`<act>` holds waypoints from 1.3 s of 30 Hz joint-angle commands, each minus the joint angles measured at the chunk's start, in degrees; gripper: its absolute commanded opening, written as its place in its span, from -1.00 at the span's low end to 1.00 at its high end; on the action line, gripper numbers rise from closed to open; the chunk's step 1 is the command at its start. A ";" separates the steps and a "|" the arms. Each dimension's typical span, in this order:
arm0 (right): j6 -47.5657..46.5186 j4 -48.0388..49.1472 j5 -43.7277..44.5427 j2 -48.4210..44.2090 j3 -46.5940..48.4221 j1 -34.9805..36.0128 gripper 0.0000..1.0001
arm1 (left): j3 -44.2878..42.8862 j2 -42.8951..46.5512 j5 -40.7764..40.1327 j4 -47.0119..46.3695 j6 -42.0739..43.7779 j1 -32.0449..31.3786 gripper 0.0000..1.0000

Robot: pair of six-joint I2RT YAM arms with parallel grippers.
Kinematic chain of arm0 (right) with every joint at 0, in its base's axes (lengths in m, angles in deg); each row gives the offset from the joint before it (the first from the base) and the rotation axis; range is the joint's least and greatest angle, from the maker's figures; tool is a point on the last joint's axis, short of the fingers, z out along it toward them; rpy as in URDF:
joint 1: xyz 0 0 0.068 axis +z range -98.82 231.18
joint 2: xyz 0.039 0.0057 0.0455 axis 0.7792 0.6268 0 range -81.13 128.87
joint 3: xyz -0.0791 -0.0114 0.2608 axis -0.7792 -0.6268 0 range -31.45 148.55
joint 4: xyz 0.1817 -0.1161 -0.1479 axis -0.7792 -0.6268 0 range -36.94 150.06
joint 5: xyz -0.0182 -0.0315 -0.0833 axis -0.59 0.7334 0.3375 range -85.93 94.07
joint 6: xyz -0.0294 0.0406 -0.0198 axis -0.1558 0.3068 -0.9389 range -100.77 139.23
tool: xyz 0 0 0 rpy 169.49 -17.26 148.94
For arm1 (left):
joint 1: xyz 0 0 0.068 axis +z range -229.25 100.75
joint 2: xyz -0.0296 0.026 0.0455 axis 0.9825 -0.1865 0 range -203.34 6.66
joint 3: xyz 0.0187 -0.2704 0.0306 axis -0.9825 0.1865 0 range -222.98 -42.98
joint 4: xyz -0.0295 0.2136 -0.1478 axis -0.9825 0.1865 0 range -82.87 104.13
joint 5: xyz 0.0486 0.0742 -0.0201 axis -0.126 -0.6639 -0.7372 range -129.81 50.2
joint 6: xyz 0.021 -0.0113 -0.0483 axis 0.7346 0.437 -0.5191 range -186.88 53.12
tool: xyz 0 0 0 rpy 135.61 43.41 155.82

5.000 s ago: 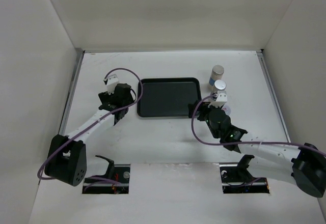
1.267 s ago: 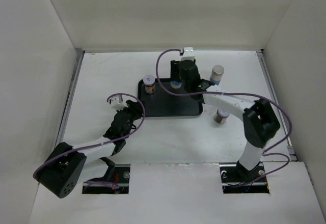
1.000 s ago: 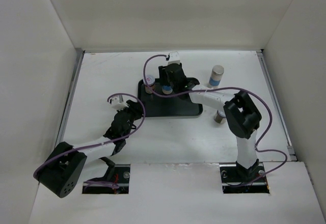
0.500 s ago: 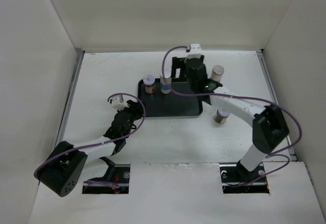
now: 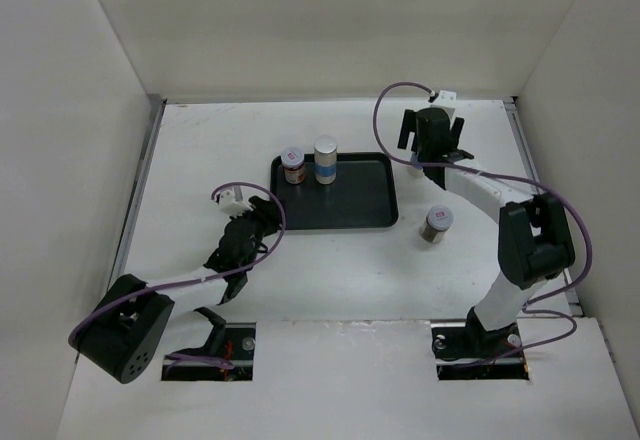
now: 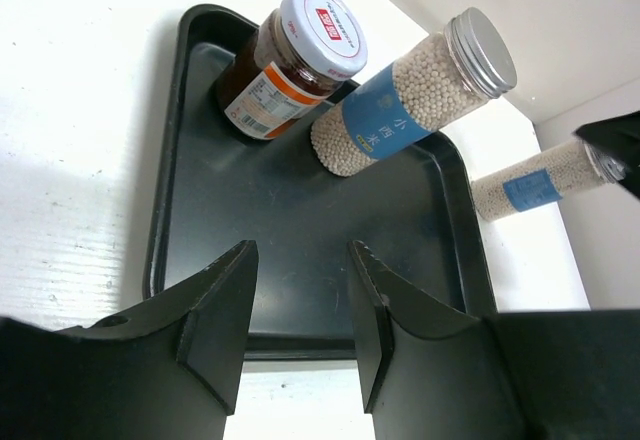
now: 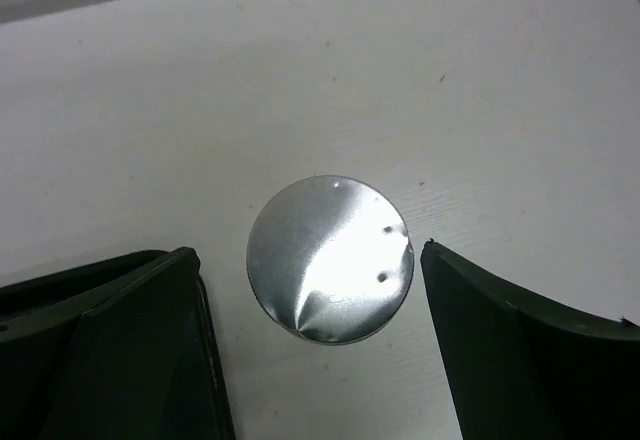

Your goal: Organize the condiment bottles

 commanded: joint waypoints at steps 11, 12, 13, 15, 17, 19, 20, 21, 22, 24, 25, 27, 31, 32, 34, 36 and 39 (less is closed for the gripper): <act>-0.31 10.04 0.84 -1.79 -0.59 0.51 0.07 | 0.00 0.68 1.31 -3.85 -0.32 0.58 -0.21; -0.58 10.74 1.28 -3.63 -1.73 1.65 0.06 | 0.00 0.78 0.96 -3.85 -0.05 0.23 -0.21; -0.58 11.53 1.28 -5.56 -2.78 2.88 0.06 | -0.17 0.52 0.79 -3.85 0.12 0.22 -0.20; -0.41 12.85 1.02 -8.21 -4.28 5.87 0.06 | -0.44 -0.45 0.96 -3.85 0.04 0.22 -0.20; -0.58 13.82 0.76 -8.84 -4.99 8.94 0.06 | -0.35 -0.46 1.40 -3.94 -0.31 0.49 -0.20; -0.14 14.00 0.76 -8.40 -5.17 11.41 0.06 | -0.44 -0.28 0.88 -4.03 0.21 0.05 -0.18; 0.03 14.18 0.76 -7.96 -5.17 12.72 0.06 | -0.61 -0.71 0.87 -4.03 0.21 -0.04 -0.18; 0.04 14.53 0.84 -7.26 -4.82 13.69 0.06 | -0.79 -1.33 0.87 -4.11 0.21 -0.13 -0.18; 0.12 14.97 0.76 -6.30 -4.47 14.49 0.06 | -0.96 -1.77 1.22 -4.20 0.13 -0.04 -0.18; 0.30 15.76 0.06 -3.93 -3.42 15.89 0.07 | -0.70 -1.51 1.75 -4.38 -0.23 0.05 -0.18; 0.30 16.02 -0.30 -2.61 -2.98 16.51 0.07 | -0.61 -0.99 1.75 -4.38 -0.05 0.05 -0.17; 0.39 16.11 -0.30 -0.23 -2.36 17.39 0.10 | -0.61 -0.89 1.31 -4.38 0.21 -0.13 -0.17; 0.56 17.08 -0.21 3.11 -1.39 18.10 0.31 | -0.53 -1.34 2.01 -4.47 -0.49 0.40 -0.17; 0.30 17.08 0.05 3.46 -1.39 18.53 0.48 | -0.44 -0.90 2.02 -4.47 -0.40 0.23 -0.17; 0.04 17.08 0.40 2.60 -2.26 19.24 0.79 | -0.52 -0.89 1.49 -4.47 0.13 -0.22 -0.17; -0.14 17.08 0.84 0.32 -3.32 19.42 0.95 | -0.79 -1.94 1.75 -4.55 -0.31 -0.13 -0.17; 0.39 17.08 1.28 -6.17 -6.82 19.42 1.00 | -0.61 -1.51 2.19 -4.73 -0.58 0.14 -0.17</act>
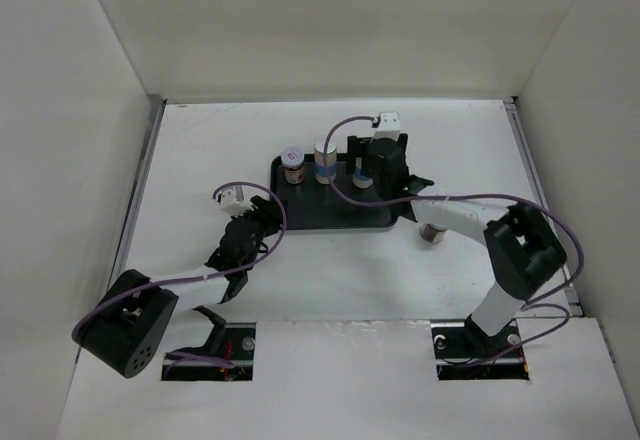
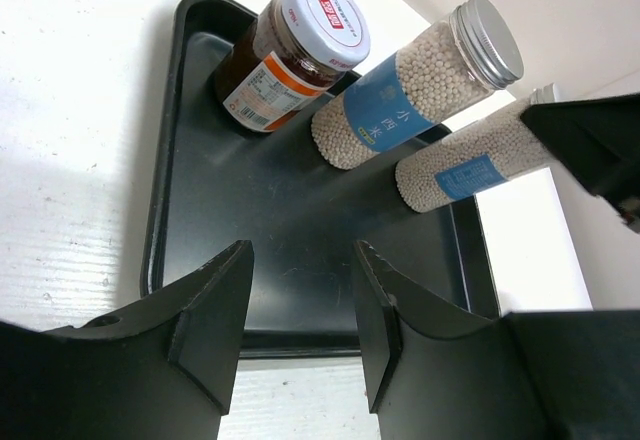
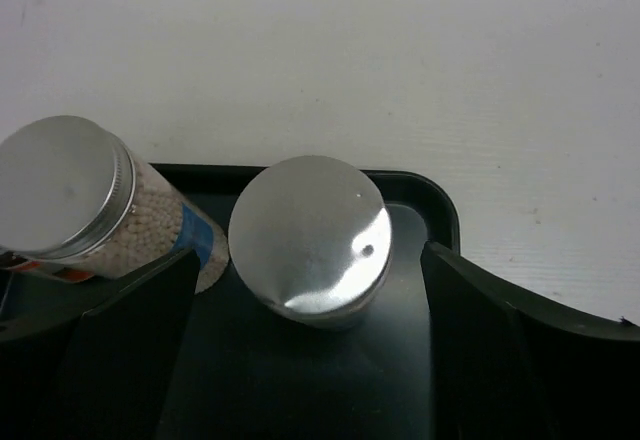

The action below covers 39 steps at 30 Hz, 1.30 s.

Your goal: Organize the condiment bottles

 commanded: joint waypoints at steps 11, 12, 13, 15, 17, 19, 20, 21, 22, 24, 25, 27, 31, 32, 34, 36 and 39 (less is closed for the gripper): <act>14.18 -16.25 20.60 -37.20 -27.77 -3.92 1.00 | -1.14 -1.03 0.26 -3.79 0.19 -1.14 -0.14; 16.99 -19.86 20.60 -38.26 -28.92 -4.45 1.00 | -1.23 -1.47 0.61 -4.05 -0.24 -1.05 -0.14; 18.76 -22.07 20.34 -39.05 -30.06 -5.15 1.00 | -1.05 -1.56 0.79 -4.32 -0.42 -1.05 -0.14; 20.09 -23.15 18.67 -40.02 -32.26 -6.47 1.00 | -0.96 -1.39 0.97 -4.58 -0.60 -1.22 -0.13; 20.79 -22.80 15.60 -40.29 -33.49 -7.62 1.00 | -1.23 -2.08 0.97 -4.67 -0.60 -1.40 -0.13; 22.20 -22.54 12.09 -39.68 -33.58 -8.32 1.00 | -1.40 -2.70 1.14 -4.76 -0.60 -1.49 -0.13; 22.47 -21.93 10.77 -38.81 -33.67 -8.67 1.00 | -1.40 -2.36 1.32 -4.76 -0.60 -1.49 -0.13; 22.47 -21.05 9.62 -37.75 -33.85 -9.11 1.00 | -1.23 -1.92 1.41 -4.76 -0.60 -1.49 -0.13; 22.47 -20.09 8.65 -36.79 -34.02 -9.37 1.00 | -1.23 -1.65 1.23 -4.50 -0.60 -1.49 -0.12; 22.91 -18.50 6.89 -34.94 -34.20 -9.46 1.00 | -1.40 -2.09 1.06 -4.49 -0.42 -1.58 -0.11; 23.00 -17.97 6.62 -34.06 -34.03 -9.64 0.96 | -1.49 -2.61 1.23 -4.76 -0.42 -1.58 -0.10; 22.65 -17.09 6.27 -32.39 -33.41 -10.17 0.75 | -1.49 -2.71 1.49 -4.76 -0.60 -1.31 -0.04; 21.16 -16.56 12.05 -34.39 -32.44 -7.55 0.20 | -1.23 -1.12 0.71 -4.41 0.28 -1.66 0.25; 20.45 -16.56 14.51 -36.32 -32.01 -5.18 0.14 | -1.23 -1.38 0.53 -4.75 0.28 -1.75 0.32; 16.78 -16.56 17.68 -38.96 -29.82 -1.40 0.04 | -1.32 -1.74 0.79 -4.76 0.28 -1.75 0.46; 13.08 -16.12 17.78 -39.24 -26.48 2.38 0.01 | -1.32 -1.30 1.05 -4.76 0.02 -2.01 0.57; 11.75 -14.02 16.38 -36.18 -21.56 7.48 0.00 | -1.75 -1.47 0.62 -4.85 0.63 -3.24 0.72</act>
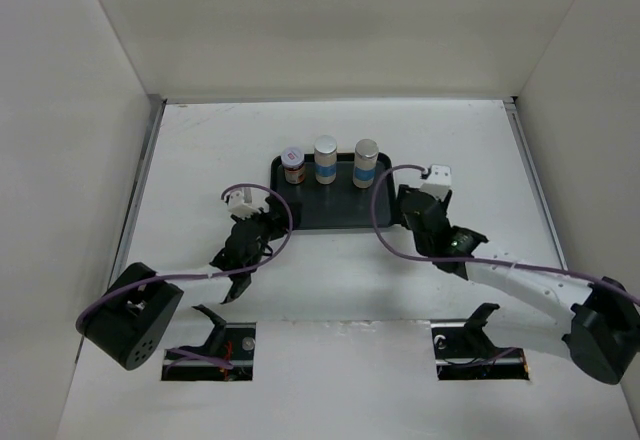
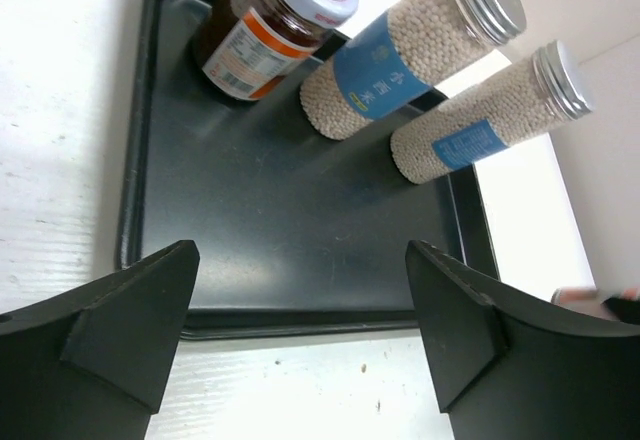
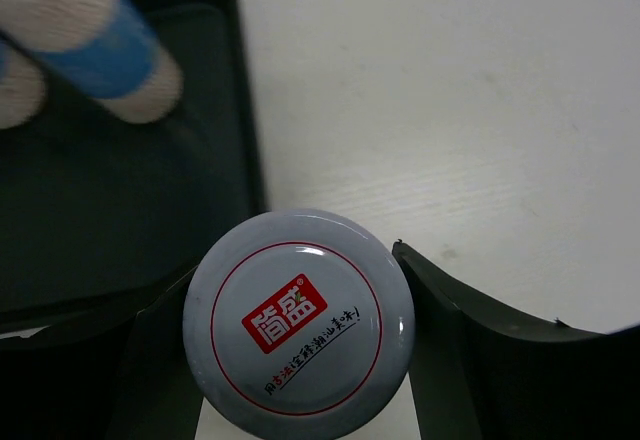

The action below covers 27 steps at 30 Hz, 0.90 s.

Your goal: Organize the condiment bottles

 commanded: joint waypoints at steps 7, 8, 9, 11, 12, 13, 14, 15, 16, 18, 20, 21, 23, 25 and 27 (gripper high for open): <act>-6.76 22.84 -7.21 21.01 17.74 6.92 0.04 | -1.80 0.91 -1.42 -3.95 2.10 -1.06 1.00; -7.11 23.46 -7.91 24.17 19.68 7.19 0.05 | -1.80 0.99 -2.03 -3.69 2.45 -1.15 1.00; -7.37 23.73 -8.61 26.90 21.52 7.45 0.07 | -1.71 1.34 -2.21 -3.69 2.45 -0.98 1.00; -7.99 24.69 -9.76 32.34 24.60 7.98 0.09 | -1.01 2.57 -2.39 -3.60 2.02 -0.80 1.00; -8.43 24.87 -9.94 34.12 25.75 7.98 0.10 | -0.92 3.10 -2.56 -3.60 2.01 -0.89 1.00; -8.61 24.79 -10.03 36.05 26.89 8.07 0.11 | -0.83 3.19 -2.83 -3.60 2.10 -0.89 1.00; -8.69 24.96 -10.03 37.46 27.51 8.15 0.12 | -0.83 3.19 -3.18 -3.42 2.19 -0.71 1.00; -8.70 25.31 -10.11 38.61 27.95 8.24 0.15 | -0.83 2.93 -3.44 -3.16 2.02 -0.45 1.00; -8.61 25.23 -10.20 39.57 28.48 8.33 0.18 | -0.92 2.75 -3.53 -2.72 1.93 -0.27 1.00; -8.78 25.14 -10.47 40.46 29.10 8.68 0.37 | -1.62 2.58 -3.53 -0.71 1.75 0.08 1.00; -8.87 25.05 -9.86 39.77 28.84 9.38 0.71 | -3.11 2.05 -3.53 2.19 1.31 -0.01 1.00; -8.78 25.22 -9.42 38.54 28.14 9.56 0.84 | -3.99 1.44 -3.53 3.42 1.05 -0.09 1.00; -8.87 25.31 -8.36 35.38 26.74 9.82 1.00 | -4.78 0.82 -3.88 4.48 0.52 -0.10 1.00; -9.22 25.31 -7.40 31.43 24.81 9.82 1.00 | -5.31 1.08 -4.32 6.06 -0.27 -0.10 1.00; -9.92 25.31 -5.73 26.34 21.82 9.82 1.00 | -6.19 2.13 -5.20 8.26 -0.36 -0.71 1.00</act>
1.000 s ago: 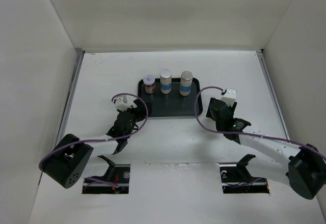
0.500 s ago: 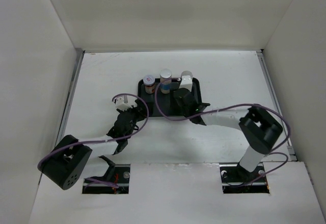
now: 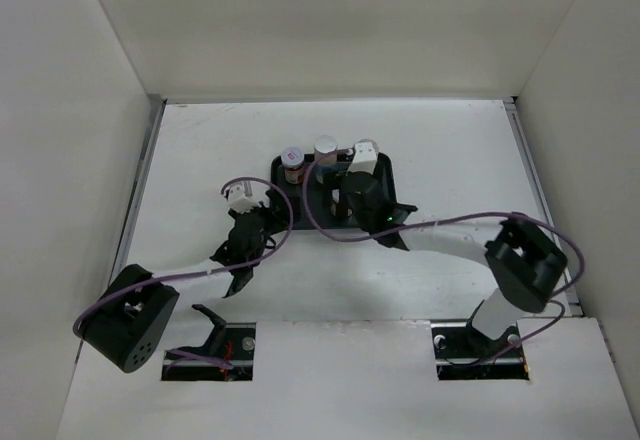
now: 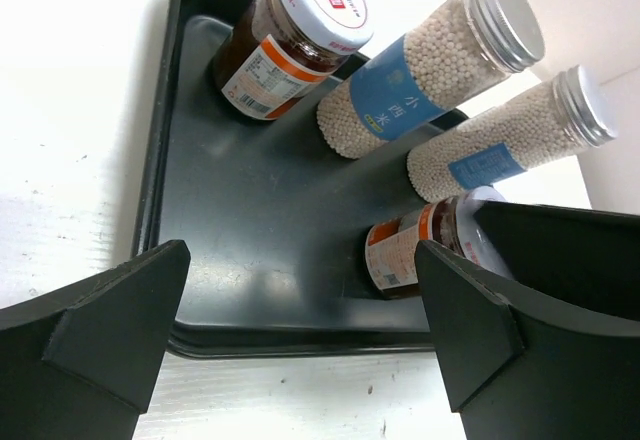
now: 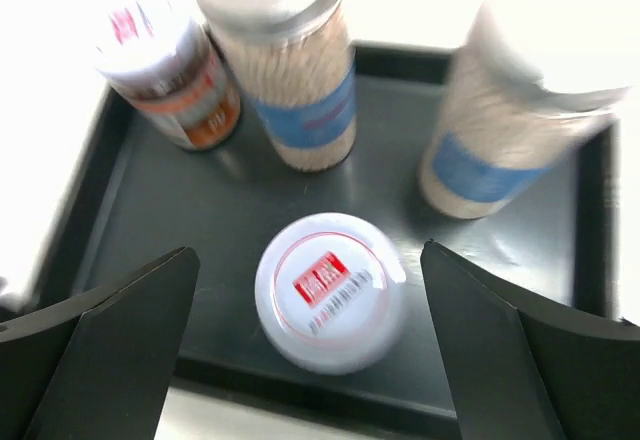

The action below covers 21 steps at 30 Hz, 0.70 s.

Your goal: Organize the condiment bottles

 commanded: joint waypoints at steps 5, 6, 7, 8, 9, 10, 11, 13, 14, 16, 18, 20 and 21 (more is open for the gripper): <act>-0.81 3.52 11.57 -21.58 -11.55 -0.64 1.00 | -5.29 1.63 -4.36 6.67 -0.46 -2.60 1.00; -1.07 2.82 13.24 -24.21 -13.58 -2.13 1.00 | -5.64 2.16 -4.63 7.54 -0.55 -3.21 1.00; -1.16 1.25 14.47 -26.59 -14.99 -3.28 1.00 | -6.16 2.60 -4.98 8.16 -0.38 -3.91 1.00; -0.81 -1.73 15.79 -29.83 -16.48 -4.77 1.00 | -6.69 3.13 -5.59 8.78 -0.29 -4.70 1.00; -0.38 -3.67 16.41 -31.95 -17.28 -5.65 1.00 | -6.96 3.57 -6.03 9.22 -0.20 -5.23 1.00; 0.85 -6.39 17.29 -35.54 -18.68 -6.88 1.00 | -7.57 4.44 -6.56 10.35 0.15 -6.02 1.00; 1.56 -7.63 17.65 -37.84 -19.56 -7.76 1.00 | -7.92 5.06 -6.82 11.15 0.32 -6.38 1.00; 2.70 -9.74 18.09 -44.16 -21.85 -10.22 1.00 | -8.10 7.95 -7.79 13.43 0.41 -6.99 1.00; 2.88 -10.71 17.83 -47.15 -22.90 -11.10 1.00 | -7.67 9.88 -8.84 14.66 0.07 -7.00 1.00; 2.71 -12.65 17.74 -53.04 -25.10 -12.77 1.00 | -6.70 15.06 -11.90 18.60 -0.64 -5.95 1.00; 2.97 -13.62 17.65 -56.31 -26.95 -14.35 1.00 | -6.52 18.67 -14.89 22.56 -1.17 -5.24 1.00; 3.67 -15.02 17.74 -58.68 -28.62 -16.20 1.00 | -6.61 21.58 -17.89 27.04 -1.52 -4.89 1.00; 4.89 -15.81 17.74 -59.65 -29.41 -16.82 1.00 | -6.61 22.63 -18.94 29.15 -1.61 -4.45 1.00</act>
